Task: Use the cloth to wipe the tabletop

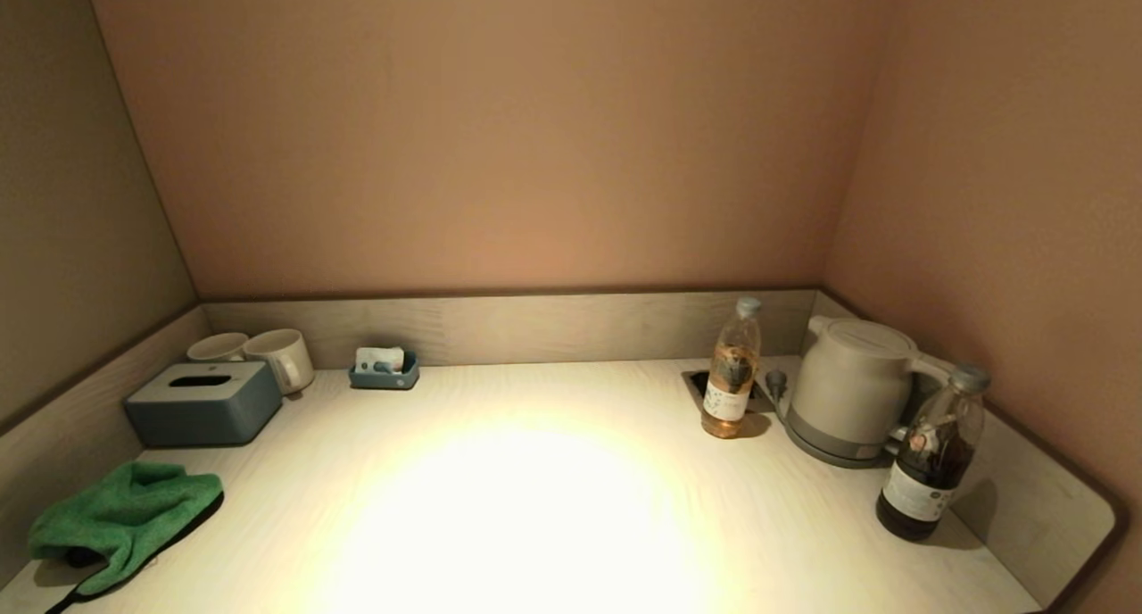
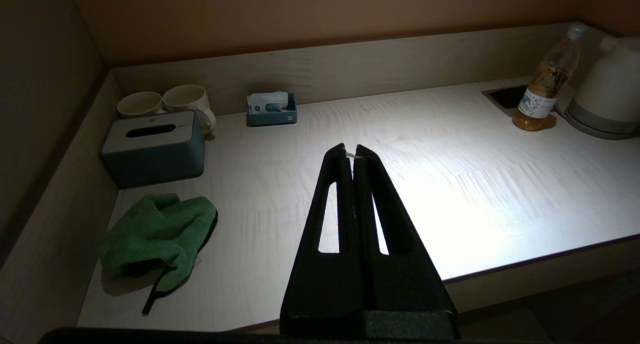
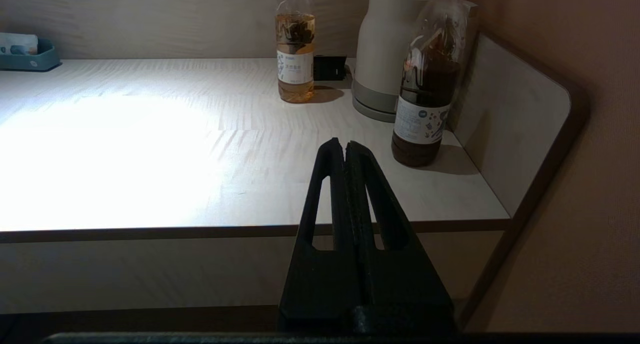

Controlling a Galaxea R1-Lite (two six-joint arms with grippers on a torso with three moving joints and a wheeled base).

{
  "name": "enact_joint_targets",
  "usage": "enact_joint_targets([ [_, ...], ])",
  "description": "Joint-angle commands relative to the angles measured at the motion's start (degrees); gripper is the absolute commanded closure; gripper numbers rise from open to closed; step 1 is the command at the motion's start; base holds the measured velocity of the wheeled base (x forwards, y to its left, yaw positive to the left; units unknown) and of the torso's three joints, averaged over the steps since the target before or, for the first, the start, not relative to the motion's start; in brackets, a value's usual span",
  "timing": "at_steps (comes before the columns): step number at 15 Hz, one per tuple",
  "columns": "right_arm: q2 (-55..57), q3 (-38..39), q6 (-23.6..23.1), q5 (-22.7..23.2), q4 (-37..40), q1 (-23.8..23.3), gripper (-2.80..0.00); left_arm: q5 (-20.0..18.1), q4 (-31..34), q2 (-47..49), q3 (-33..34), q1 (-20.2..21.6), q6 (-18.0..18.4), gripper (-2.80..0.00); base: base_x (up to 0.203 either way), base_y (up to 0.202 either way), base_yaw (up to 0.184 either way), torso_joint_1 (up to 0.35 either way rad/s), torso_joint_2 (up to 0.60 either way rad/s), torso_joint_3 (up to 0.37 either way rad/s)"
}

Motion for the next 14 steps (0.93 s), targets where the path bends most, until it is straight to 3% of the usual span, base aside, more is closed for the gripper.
enact_joint_targets([
  [1,0.07,0.00,-0.01,0.02,-0.02,0.04,0.00,-0.12,0.29,-3.90,0.96,-0.30,0.00,0.00,0.000,0.000,0.000,0.000,0.00,0.000],
  [7,0.07,0.00,-0.01,0.02,-0.02,-0.01,0.00,0.22,0.85,-10.85,1.91,-1.41,-0.18,0.00,0.000,0.000,0.000,0.000,0.00,0.000],
  [10,0.07,0.00,-0.01,0.02,-0.02,0.04,0.00,2.44,1.58,-14.61,2.23,-6.26,-0.22,0.00,0.000,0.000,0.000,0.000,0.00,0.000],
  [14,0.07,0.00,-0.01,0.02,-0.02,0.03,0.00,10.37,2.76,-16.77,1.97,-15.08,-0.22,0.00,0.000,0.000,0.000,0.000,0.00,0.000],
])
